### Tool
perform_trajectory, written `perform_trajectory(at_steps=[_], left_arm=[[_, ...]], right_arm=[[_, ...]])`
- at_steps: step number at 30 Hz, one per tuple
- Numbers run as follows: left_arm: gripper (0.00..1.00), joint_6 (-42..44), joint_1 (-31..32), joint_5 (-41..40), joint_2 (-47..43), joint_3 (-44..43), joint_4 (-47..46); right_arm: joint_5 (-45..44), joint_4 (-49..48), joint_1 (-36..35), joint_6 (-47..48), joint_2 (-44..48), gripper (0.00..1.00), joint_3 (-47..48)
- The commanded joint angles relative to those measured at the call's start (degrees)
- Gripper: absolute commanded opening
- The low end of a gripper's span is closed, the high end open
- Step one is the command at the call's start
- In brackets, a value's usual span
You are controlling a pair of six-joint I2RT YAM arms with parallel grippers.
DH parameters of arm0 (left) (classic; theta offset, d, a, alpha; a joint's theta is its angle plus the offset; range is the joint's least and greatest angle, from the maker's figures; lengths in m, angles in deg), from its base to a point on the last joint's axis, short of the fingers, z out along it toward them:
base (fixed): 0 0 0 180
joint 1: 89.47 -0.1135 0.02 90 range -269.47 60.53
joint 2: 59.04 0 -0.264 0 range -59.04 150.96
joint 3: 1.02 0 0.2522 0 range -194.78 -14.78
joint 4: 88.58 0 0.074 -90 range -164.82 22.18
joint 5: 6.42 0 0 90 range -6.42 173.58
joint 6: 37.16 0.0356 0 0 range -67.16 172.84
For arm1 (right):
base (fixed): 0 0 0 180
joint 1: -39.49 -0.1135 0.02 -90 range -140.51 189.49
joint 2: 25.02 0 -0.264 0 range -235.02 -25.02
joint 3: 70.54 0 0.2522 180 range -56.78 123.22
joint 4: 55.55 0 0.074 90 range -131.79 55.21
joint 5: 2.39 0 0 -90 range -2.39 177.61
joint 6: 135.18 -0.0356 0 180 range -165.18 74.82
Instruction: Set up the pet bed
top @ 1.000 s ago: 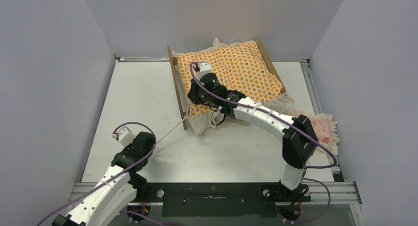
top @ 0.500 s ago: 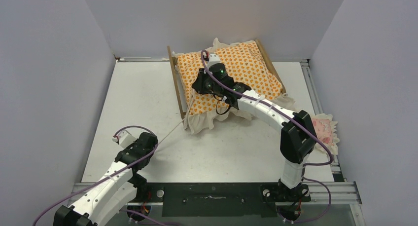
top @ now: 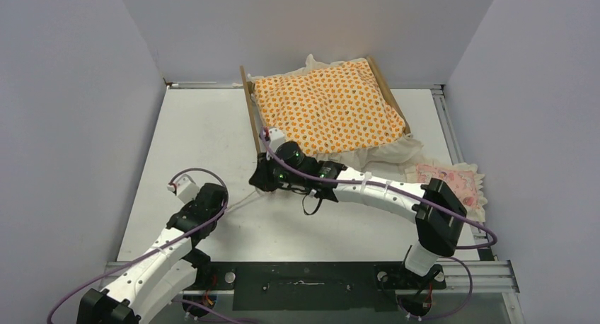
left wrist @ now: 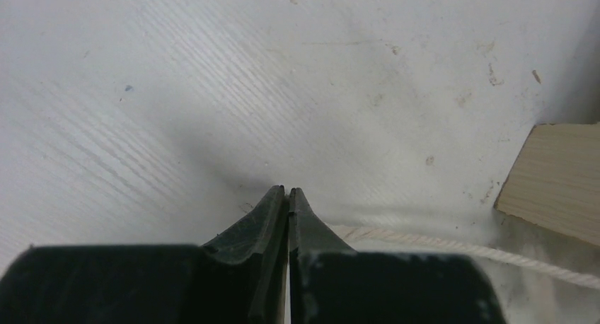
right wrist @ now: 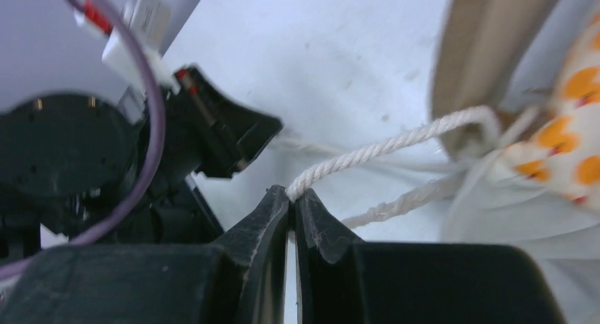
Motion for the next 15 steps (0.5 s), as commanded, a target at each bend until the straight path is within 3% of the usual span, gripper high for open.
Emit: perform_trajectory(at_steps=[1,4,7,9,12,15], left_arm=[[0.05,4.86,-0.32,1.71,0.90,-3.71,-6.57],[0.19,6.74,-0.32,2.76,0.87,-4.99,-6.89],[0.49,10.04,-0.32,3.09,-0.09,-7.72,-5.37],[0.66,12.64,-0.28,2.76,-1.16,-10.66,-3.37],[0.84,18.54,-0.32,3.49,-2.52,-15.15,-1.94],[0.94,24.59,-0.32,6.23,-2.05,-19.42,-0.92]], right_arm=[[-4.87,-1.79,-4.81,-1.88,2.75,0.05,-5.26],[-6.07,1.64,-6.60,-1.03,2.43,0.10,-8.85],[-7.63,5.87,-7.11,0.90,4.12,0.30,-10.72],[-12.70,8.37,-7.56,2.65,6.89,0.36,-10.81],[-21.97,9.53,-7.59,5.17,10.41,0.41,-11.16],[-25.96,8.50,-7.33,7.86,10.95,0.46,-11.19]])
